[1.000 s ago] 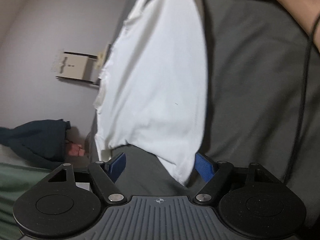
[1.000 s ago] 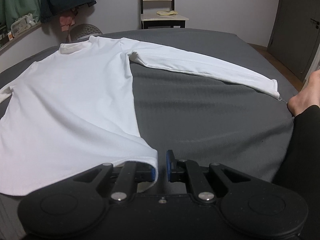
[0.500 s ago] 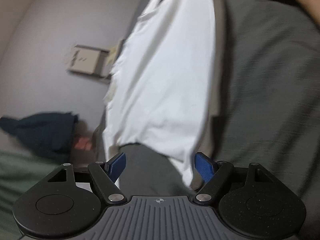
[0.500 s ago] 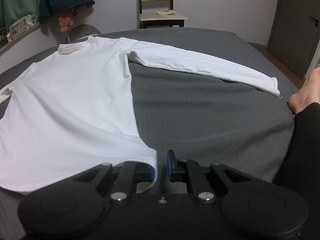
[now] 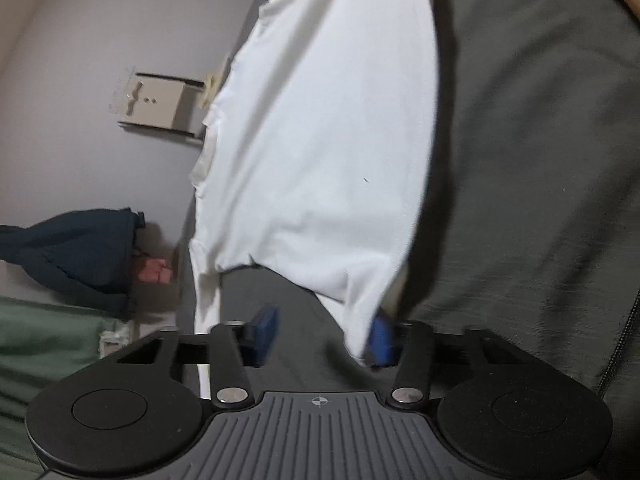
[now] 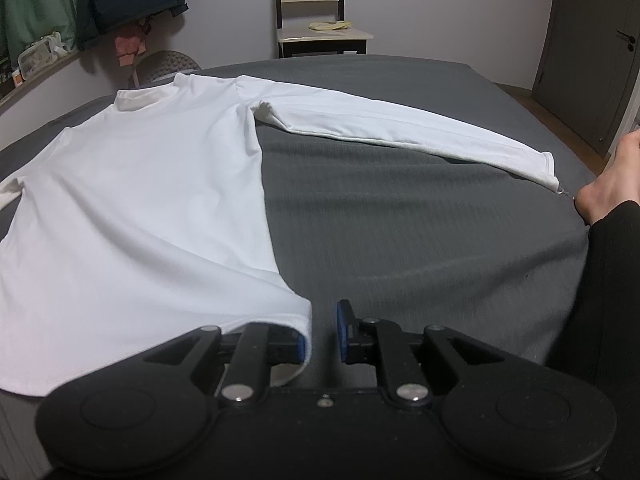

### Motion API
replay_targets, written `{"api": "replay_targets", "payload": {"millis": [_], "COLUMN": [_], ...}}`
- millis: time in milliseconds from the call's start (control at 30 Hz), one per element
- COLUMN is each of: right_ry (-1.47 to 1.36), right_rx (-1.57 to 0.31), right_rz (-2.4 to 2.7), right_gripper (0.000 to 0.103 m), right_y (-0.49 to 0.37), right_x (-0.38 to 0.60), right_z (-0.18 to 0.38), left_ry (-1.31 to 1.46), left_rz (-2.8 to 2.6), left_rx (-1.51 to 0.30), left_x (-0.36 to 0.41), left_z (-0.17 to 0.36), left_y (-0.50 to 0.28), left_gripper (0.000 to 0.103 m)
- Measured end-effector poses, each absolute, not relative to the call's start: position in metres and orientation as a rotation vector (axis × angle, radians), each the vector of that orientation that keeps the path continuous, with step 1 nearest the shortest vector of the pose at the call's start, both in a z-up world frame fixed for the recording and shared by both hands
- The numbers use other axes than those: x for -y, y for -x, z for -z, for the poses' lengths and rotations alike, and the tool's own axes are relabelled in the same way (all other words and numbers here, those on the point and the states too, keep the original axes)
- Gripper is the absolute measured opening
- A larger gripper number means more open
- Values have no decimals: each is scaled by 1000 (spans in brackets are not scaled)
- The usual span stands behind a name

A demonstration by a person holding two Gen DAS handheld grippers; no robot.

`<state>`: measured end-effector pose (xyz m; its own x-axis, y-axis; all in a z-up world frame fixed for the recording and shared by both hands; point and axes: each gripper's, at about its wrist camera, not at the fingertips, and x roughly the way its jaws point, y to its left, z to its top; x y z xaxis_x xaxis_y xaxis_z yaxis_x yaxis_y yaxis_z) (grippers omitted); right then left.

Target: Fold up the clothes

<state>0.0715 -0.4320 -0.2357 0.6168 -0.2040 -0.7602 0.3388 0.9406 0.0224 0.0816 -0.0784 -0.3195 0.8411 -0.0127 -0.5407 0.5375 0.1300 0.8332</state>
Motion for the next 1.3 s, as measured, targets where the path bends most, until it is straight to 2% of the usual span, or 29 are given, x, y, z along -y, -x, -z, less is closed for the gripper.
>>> {"api": "replay_targets", "payload": {"millis": [67,133,167,200,367,400,433,467,633,733,867,1000,1167,1300], "right_ry": [-170,-172,-174,-177,-179,-178,-177,-176,-4,96,195,304,258,226], "right_rx": [-852,-854,-856,-858,-885,-892,-899,-905,-851,-898,-1126,-1209,-1223,-1291], "right_rz": [313,312,312,311,276,259,241,224,182,168,112,84,56,34], "right_gripper": [14,14,14,14,15,12,2,2,2,2,2,2,3,10], "right_y": [-71,-71,-71,-72,-72,-72,-72,-72,-49,-49,-69,-63,-60,-71], "right_x": [431,431,430,430,426,424,423,422,401,391,391,389,389,390], "right_z": [236,237,238,238,238,237,235,233,177,170,218,236,237,250], "left_ry": [-1296,-1184,-1127,-1071,-786,-728,-671,-613,-597,-672,-780,-785,-800,-843], "left_rz": [389,353,335,317,227,209,191,173,149,215,283,312,314,311], "left_rx": [-500,-541,-560,-580,-667,-683,-699,-713,-789,-930,-1091,-1095,-1102,-1141], "left_x": [73,67,64,61,45,42,39,36,12,17,26,25,27,35], "left_z": [307,291,283,276,237,229,222,214,173,203,253,252,268,284], "left_y": [-88,-95,-98,-101,-118,-121,-124,-128,-103,-107,-111,-97,-100,-105], "left_gripper": [33,21,9,4,4,4,4,4,4,4,4,4,4,5]}}
